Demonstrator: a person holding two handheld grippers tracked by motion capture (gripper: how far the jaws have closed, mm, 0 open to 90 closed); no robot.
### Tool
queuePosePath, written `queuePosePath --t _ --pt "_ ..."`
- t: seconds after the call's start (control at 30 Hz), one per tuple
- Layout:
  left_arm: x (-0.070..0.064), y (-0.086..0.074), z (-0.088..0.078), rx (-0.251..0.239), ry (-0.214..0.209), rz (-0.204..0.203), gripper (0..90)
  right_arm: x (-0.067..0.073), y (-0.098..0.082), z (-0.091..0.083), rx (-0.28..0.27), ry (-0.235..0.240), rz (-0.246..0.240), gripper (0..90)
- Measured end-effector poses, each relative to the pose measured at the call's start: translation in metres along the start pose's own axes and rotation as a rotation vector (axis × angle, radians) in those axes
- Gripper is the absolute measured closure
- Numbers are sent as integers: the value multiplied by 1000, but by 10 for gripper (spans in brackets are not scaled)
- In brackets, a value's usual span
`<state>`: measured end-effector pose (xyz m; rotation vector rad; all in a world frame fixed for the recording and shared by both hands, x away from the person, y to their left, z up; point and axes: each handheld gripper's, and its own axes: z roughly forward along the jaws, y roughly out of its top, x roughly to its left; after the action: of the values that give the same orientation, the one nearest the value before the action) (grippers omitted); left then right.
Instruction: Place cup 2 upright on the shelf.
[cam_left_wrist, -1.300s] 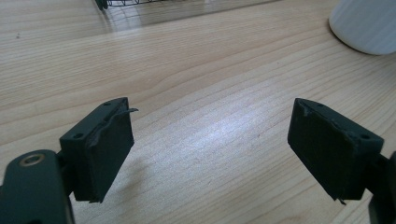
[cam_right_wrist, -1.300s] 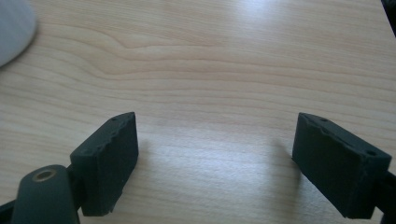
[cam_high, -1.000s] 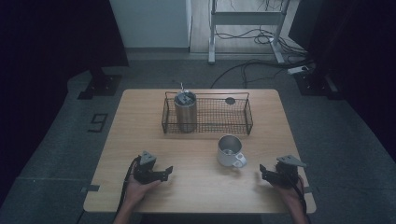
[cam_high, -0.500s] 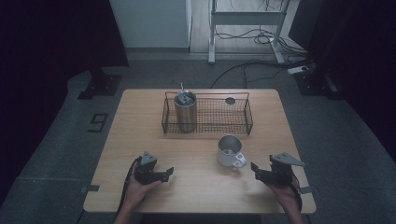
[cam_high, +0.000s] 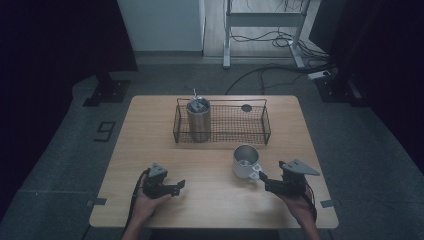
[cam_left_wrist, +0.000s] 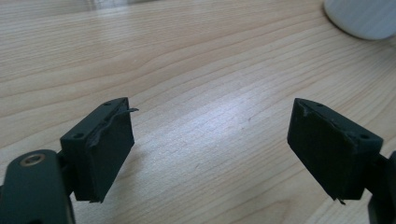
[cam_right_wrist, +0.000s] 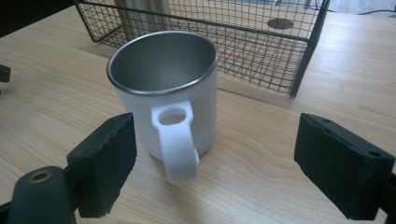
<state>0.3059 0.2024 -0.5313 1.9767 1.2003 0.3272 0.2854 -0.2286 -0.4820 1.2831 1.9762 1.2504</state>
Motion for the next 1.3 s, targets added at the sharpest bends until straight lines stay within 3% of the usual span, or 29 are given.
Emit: queuePosePath --t 0.63,0.87,1.3 --pt "6 -2 -4 -10 -39 -43 147 25 20 30 39 50 -53 63" --pt "5 -3 -2 -3 -47 -44 147 29 25 46 80 48 -62 1" --pt "3 -5 0 10 -47 -34 147 31 36 69 118 37 -85 0"
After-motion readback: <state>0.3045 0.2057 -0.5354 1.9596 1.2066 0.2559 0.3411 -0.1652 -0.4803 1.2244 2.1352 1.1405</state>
